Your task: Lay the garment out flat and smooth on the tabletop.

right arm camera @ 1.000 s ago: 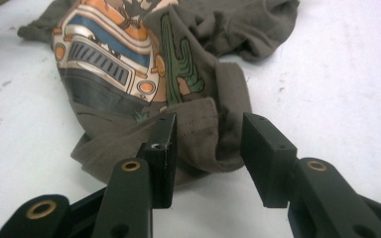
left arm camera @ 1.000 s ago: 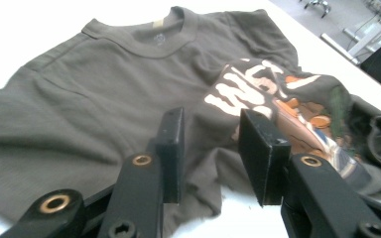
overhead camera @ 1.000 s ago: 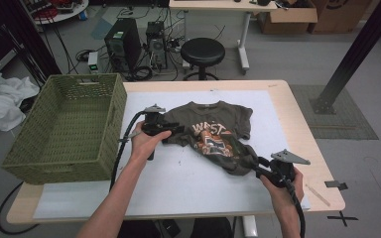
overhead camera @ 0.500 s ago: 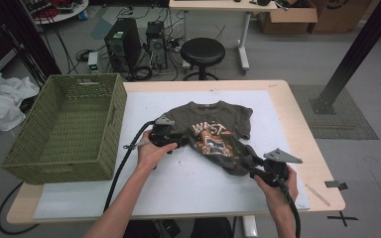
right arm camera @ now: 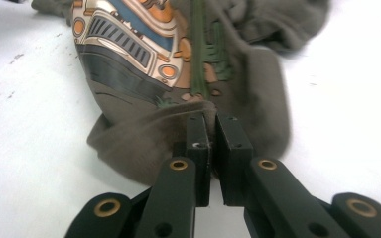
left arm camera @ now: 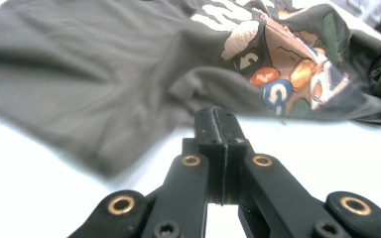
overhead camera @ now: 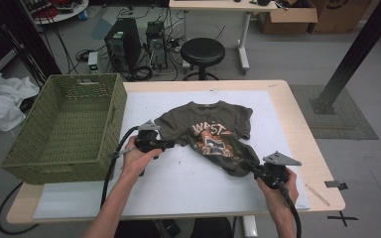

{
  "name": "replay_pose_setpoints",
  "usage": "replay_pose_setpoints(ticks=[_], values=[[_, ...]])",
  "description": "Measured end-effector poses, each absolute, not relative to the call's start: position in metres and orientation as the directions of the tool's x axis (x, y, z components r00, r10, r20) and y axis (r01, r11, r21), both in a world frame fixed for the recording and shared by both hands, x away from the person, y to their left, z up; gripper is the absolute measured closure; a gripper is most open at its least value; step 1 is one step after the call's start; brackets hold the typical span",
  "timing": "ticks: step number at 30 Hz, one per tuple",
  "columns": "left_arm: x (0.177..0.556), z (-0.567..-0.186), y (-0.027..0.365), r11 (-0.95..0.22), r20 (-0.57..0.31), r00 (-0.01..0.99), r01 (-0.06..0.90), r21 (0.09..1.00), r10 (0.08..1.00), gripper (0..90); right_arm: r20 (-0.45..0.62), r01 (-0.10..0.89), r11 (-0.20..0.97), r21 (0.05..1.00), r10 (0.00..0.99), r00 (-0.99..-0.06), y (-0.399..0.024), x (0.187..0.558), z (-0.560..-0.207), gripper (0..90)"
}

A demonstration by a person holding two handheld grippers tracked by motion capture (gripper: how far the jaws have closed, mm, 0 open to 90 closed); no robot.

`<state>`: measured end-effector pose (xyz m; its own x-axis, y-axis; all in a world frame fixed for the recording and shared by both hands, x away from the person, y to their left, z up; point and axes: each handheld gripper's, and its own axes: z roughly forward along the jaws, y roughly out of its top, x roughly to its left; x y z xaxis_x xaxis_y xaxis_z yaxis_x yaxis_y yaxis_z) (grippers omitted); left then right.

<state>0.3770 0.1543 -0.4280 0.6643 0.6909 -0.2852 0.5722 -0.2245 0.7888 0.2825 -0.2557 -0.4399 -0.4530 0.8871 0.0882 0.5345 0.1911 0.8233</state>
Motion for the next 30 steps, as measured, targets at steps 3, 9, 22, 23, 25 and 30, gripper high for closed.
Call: replay_pose_setpoints(ticks=[3,9,22,23,25,30], values=[[0.378,-0.426,0.154,-0.207,-0.271,0.668,0.544,0.813,0.693,87.4,0.095,0.532,0.17,0.83,0.895,-0.435,-0.264,0.277,-0.438,83.2],[0.405,-0.43,0.122,-0.231,-0.255,0.69,0.528,0.817,0.677,72.9,0.098,0.507,0.153,0.848,0.895,-0.435,-0.257,0.279,-0.433,67.7],[0.411,-0.433,0.105,-0.379,-0.147,0.716,0.519,0.766,0.683,83.7,0.094,0.505,0.155,0.849,0.896,-0.433,-0.259,0.278,-0.432,64.4],[0.405,-0.429,0.11,-0.359,-0.16,0.71,0.521,0.774,0.686,84.4,0.094,0.504,0.152,0.85,0.898,-0.431,-0.26,0.277,-0.433,64.4],[0.39,-0.422,0.122,-0.31,-0.191,0.703,0.519,0.797,0.685,85.0,0.097,0.502,0.147,0.852,0.899,-0.426,-0.262,0.275,-0.432,64.4],[0.35,-0.41,0.15,-0.235,-0.273,0.707,0.531,0.814,0.652,85.5,0.109,0.498,0.126,0.858,0.903,-0.416,-0.268,0.269,-0.43,64.1]])
